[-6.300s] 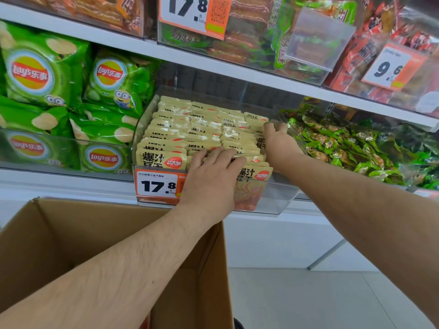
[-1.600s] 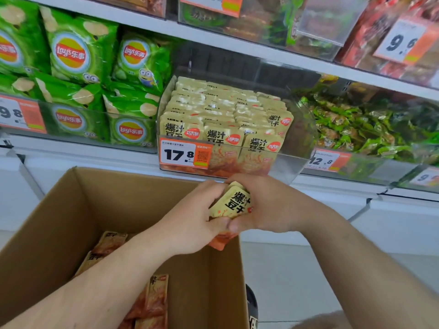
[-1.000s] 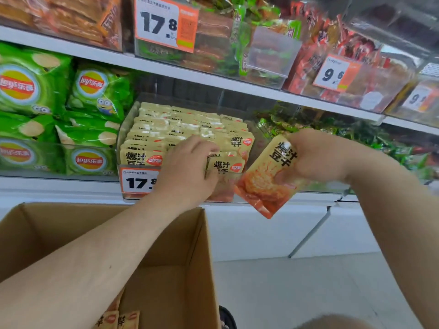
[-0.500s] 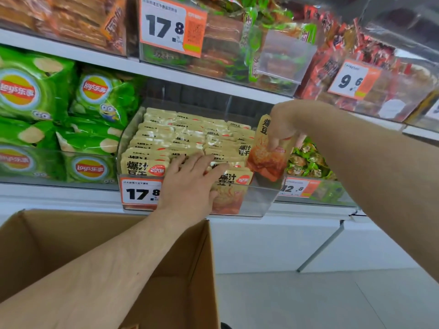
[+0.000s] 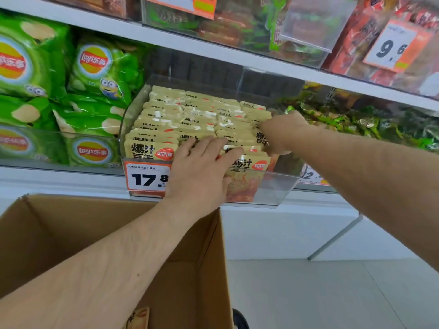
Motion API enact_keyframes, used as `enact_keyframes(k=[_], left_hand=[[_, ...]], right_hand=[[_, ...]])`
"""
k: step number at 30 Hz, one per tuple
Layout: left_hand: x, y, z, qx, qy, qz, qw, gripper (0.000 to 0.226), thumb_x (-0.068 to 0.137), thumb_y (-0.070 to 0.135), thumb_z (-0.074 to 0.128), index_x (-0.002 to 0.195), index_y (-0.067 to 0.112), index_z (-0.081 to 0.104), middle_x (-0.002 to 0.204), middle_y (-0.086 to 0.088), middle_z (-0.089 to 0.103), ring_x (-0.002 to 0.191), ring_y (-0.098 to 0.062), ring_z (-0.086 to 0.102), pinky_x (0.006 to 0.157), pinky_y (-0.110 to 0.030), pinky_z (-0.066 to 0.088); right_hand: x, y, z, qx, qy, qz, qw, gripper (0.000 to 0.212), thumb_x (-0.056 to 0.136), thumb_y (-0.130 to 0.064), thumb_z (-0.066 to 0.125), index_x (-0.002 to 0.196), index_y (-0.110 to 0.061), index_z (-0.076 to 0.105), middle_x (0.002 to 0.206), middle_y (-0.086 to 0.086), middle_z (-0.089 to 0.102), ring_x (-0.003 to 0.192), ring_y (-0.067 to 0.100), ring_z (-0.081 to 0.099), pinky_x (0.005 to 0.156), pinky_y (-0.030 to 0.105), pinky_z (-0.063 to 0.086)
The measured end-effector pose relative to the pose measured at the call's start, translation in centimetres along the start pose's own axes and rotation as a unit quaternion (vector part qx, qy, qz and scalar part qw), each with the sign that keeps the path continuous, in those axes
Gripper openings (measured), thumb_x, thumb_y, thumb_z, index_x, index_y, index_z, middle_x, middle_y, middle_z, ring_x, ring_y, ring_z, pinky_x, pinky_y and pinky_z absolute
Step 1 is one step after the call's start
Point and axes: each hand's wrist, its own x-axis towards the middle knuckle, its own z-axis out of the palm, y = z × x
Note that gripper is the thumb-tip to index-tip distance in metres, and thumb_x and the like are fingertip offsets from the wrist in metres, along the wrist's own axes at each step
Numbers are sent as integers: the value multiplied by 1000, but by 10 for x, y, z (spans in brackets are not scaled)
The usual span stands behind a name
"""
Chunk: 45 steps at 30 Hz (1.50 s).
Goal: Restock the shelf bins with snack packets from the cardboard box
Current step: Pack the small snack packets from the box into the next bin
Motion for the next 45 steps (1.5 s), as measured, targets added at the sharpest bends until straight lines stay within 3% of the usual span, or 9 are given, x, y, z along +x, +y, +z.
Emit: enact_keyframes(k=[4, 7, 11, 18, 24, 28, 34, 39, 45], left_hand=[[0, -1, 2, -5, 15, 0, 1000, 61, 78, 34, 72, 137, 34, 52, 140, -3, 55, 132, -27, 48, 110, -46, 22], [0, 0, 1, -1, 8, -1, 1000, 60, 82, 35, 69, 139, 35, 49, 143, -1, 52, 135, -26, 44, 113, -47, 22], [1, 2, -2, -1, -8, -5, 1000, 59, 90, 39, 60, 145, 38, 40, 152, 2, 42, 142, -23, 34, 116, -45, 15], [1, 3, -4, -8, -16, -9, 1000, 60, 91, 40, 58, 147, 39, 36, 154, 3, 39, 145, -22, 30, 118, -45, 12], [7, 5, -14, -10, -85, -18, 996, 67, 96, 46, 48, 152, 45, 12, 164, 7, 14, 151, -18, 7, 121, -44, 2], [6, 8, -26, -73, -80, -40, 993, 76, 91, 46, 57, 153, 43, 14, 166, 4, 6, 152, -18, -1, 119, -47, -10], [-31, 1, -51, -136, 48, -11, 989, 58, 75, 24, 68, 131, 28, 54, 135, 2, 50, 125, -23, 42, 102, -48, 30], [-81, -40, -75, -175, -125, -53, 975, 46, 85, 27, 64, 130, 26, 53, 122, 6, 56, 115, -17, 50, 95, -34, 40], [-133, -119, -98, -161, -281, -181, 929, 47, 87, 26, 64, 132, 27, 50, 112, 13, 56, 103, -12, 57, 90, -36, 51]], right_hand=[[-1, 0, 9, -65, 80, -7, 995, 41, 84, -49, 68, 115, -23, 61, 118, 5, 65, 119, 28, 53, 95, 39, 40], [-5, -4, 14, -57, 113, 3, 992, 28, 89, -23, 63, 116, -15, 59, 117, 9, 66, 116, 32, 57, 79, 37, 44], [-6, -11, 19, 0, 115, 45, 992, 35, 90, -1, 54, 125, -4, 51, 118, 16, 63, 106, 37, 62, 65, 37, 39], [-6, -17, 22, 128, 147, 72, 978, 49, 89, 7, 49, 134, -3, 33, 129, 26, 46, 105, 43, 61, 62, 40, 40], [-12, -16, 19, 169, 148, 86, 971, 71, 83, 9, 57, 144, -8, 24, 143, 28, 33, 101, 45, 63, 61, 43, 47], [-41, -13, 6, 203, 172, 107, 958, 69, 79, 12, 60, 139, -7, 30, 131, 23, 39, 93, 44, 61, 59, 39, 41], [-98, -41, -22, 254, 321, 107, 906, 36, 81, -6, 56, 117, -12, 54, 117, 12, 55, 84, 39, 61, 59, 36, 34], [-125, -130, -33, 361, 451, -35, 816, 18, 68, -14, 52, 81, -10, 62, 80, 10, 64, 51, 34, 59, 44, 30, 42], [-114, -243, -44, 467, 292, -135, 824, 16, 75, -5, 57, 88, -15, 60, 93, 5, 59, 78, 37, 61, 62, 39, 49]])
